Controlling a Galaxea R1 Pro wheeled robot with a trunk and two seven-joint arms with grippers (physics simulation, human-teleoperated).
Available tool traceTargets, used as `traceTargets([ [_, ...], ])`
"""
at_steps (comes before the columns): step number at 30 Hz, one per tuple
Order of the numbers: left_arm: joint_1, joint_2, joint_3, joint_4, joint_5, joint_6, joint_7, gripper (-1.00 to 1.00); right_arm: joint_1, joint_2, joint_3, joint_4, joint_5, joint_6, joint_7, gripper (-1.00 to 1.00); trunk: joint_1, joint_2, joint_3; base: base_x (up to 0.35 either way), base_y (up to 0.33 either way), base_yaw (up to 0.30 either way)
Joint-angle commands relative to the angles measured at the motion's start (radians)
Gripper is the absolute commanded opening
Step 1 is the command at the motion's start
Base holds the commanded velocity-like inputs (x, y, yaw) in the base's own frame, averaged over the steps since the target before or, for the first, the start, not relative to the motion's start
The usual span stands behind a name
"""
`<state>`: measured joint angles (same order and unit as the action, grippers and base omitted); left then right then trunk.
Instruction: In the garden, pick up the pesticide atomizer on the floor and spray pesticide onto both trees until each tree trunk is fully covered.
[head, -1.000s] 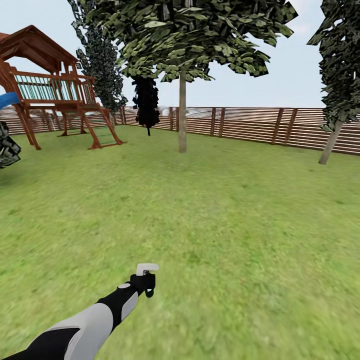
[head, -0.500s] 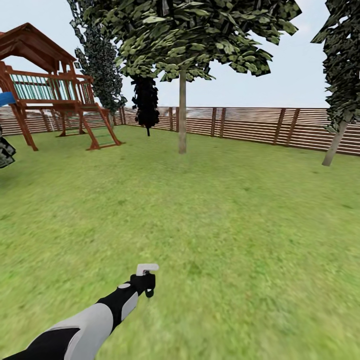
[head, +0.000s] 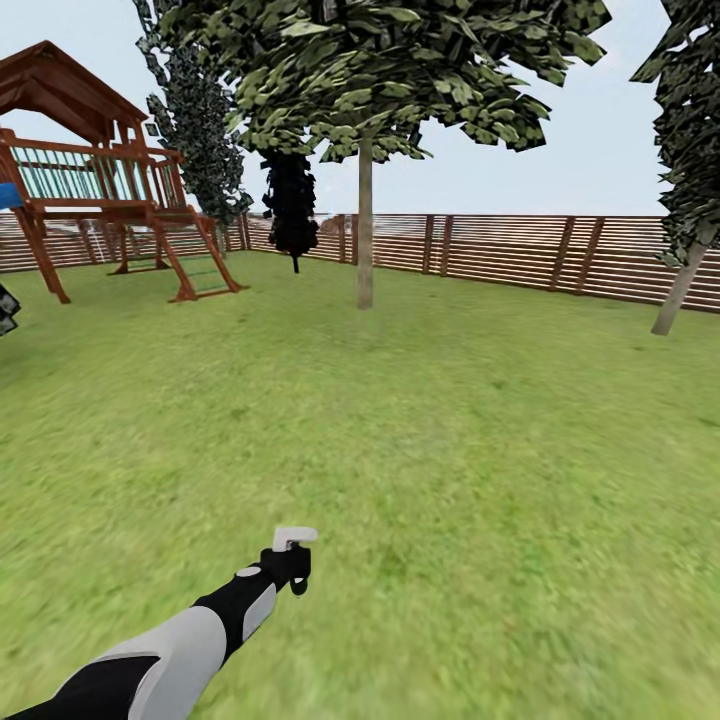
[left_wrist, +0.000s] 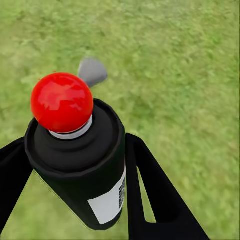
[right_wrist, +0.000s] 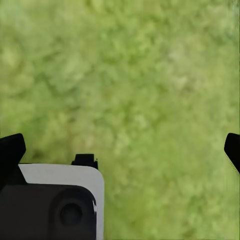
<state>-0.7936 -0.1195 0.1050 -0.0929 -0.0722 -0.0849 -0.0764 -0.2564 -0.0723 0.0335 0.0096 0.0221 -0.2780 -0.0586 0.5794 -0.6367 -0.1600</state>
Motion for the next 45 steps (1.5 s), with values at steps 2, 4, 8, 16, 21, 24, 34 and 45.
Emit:
traceTargets([
  [2,-0.001,0.000,0.008,0.001,-0.008,-0.003,-0.003,-1.00,-0.001,0.000,0.003,0.001,0.002,-0.003,-0.004,1.00,0.001,-0.001,-0.002,0.350,0.000,0.000],
  [4,-0.001,0.000,0.008,0.001,-0.008,-0.004,-0.003,-1.00,-0.001,0.000,0.004,0.001,0.003,-0.003,-0.004,1.00,0.001,-0.001,-0.002,0.350,0.000,0.000],
  [8,-0.001,0.000,0.008,0.001,-0.008,-0.004,-0.003,-1.00,-0.001,0.000,0.004,0.001,0.003,-0.003,-0.004,1.00,0.001,-0.001,-0.002,0.350,0.000,0.000],
  [16,-0.001,0.000,0.008,0.001,-0.008,-0.004,-0.003,-1.00,-0.001,0.000,0.004,0.001,0.003,-0.003,-0.004,1.00,0.001,-0.001,-0.002,0.350,0.000,0.000],
  [21,-0.001,0.000,0.009,0.001,-0.008,-0.003,-0.003,-1.00,-0.001,0.000,0.004,0.001,0.002,-0.003,-0.004,1.00,0.001,-0.001,-0.002,0.350,0.000,0.000],
  [24,-0.001,0.000,0.010,0.001,-0.008,-0.004,-0.003,-1.00,-0.001,0.000,0.003,0.001,0.002,-0.003,-0.004,1.00,0.001,-0.001,-0.002,0.350,0.000,0.000],
  [34,-0.001,0.000,0.010,0.001,-0.008,-0.004,-0.003,-1.00,-0.001,0.000,0.003,0.002,0.002,-0.003,-0.003,1.00,0.001,-0.001,-0.002,0.350,0.000,0.000],
  [45,-0.001,0.000,0.009,0.001,-0.008,-0.004,-0.003,-1.00,-0.001,0.000,0.003,0.001,0.002,-0.003,-0.003,1.00,0.001,-0.001,-0.002,0.350,0.000,0.000],
])
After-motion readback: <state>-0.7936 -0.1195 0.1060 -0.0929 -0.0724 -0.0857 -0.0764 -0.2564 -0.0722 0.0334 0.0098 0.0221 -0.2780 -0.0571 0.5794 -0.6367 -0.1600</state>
